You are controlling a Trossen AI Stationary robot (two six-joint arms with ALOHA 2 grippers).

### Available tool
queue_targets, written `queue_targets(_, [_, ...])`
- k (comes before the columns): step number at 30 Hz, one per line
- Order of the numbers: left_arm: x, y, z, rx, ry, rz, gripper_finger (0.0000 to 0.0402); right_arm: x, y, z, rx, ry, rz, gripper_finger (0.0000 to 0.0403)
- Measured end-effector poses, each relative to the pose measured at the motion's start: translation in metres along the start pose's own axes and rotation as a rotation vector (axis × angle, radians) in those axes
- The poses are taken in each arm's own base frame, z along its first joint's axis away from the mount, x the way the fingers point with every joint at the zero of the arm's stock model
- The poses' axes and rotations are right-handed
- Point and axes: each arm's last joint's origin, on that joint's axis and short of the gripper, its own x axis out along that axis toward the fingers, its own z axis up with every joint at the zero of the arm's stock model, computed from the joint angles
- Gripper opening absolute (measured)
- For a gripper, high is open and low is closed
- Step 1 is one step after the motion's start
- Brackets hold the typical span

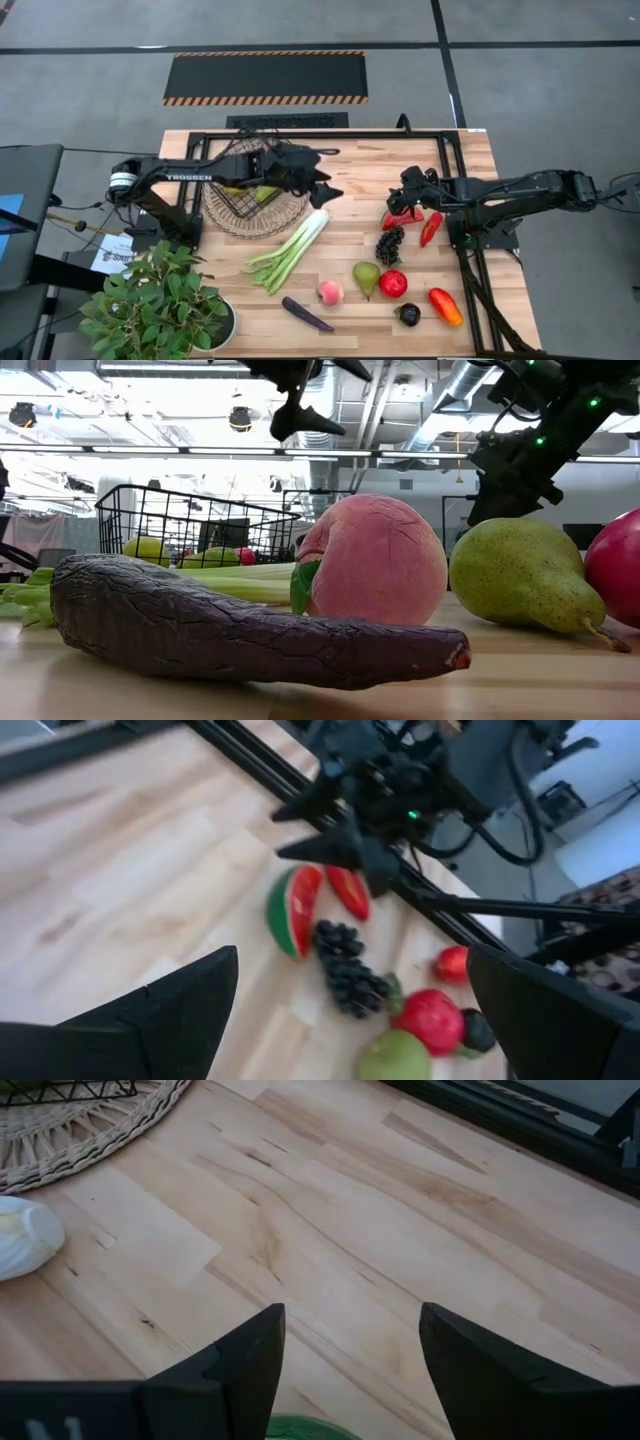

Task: Build produce basket
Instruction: Put the red watermelon into the wire basket

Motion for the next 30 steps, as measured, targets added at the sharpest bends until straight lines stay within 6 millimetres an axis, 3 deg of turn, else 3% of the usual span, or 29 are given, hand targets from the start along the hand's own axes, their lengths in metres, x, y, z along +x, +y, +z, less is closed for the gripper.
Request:
queue_targets(5, [0.000,-0.013,-0.009,-0.005,0.013,-0.017,0.0377,0.000,0.002,0.002,0.015,-0.020,0.016,0.0255])
queue_targets(13, [0.000,-0.016,-0.012,0.013,0.018,-0.023,0.0377,-0.001,0.007,0.009,0.077,-0.084,0.069,0.0255])
queue_targets(18, [0.000,-0.014,-0.010,0.041,0.020,-0.027,0.0377,-0.004,0.017,0.020,0.235,-0.095,0.246,0.0255])
queue_targets(23, [0.000,-0.012,-0.006,0.049,0.035,-0.087,0.0377,-0.029,0.036,0.052,0.225,-0.083,0.589,0.0255])
queue_targets(30, [-0.001,-0.016,0.003,0.049,-0.033,-0.161,0.0377,-0.070,0.048,0.094,0.188,-0.098,0.858,0.0255])
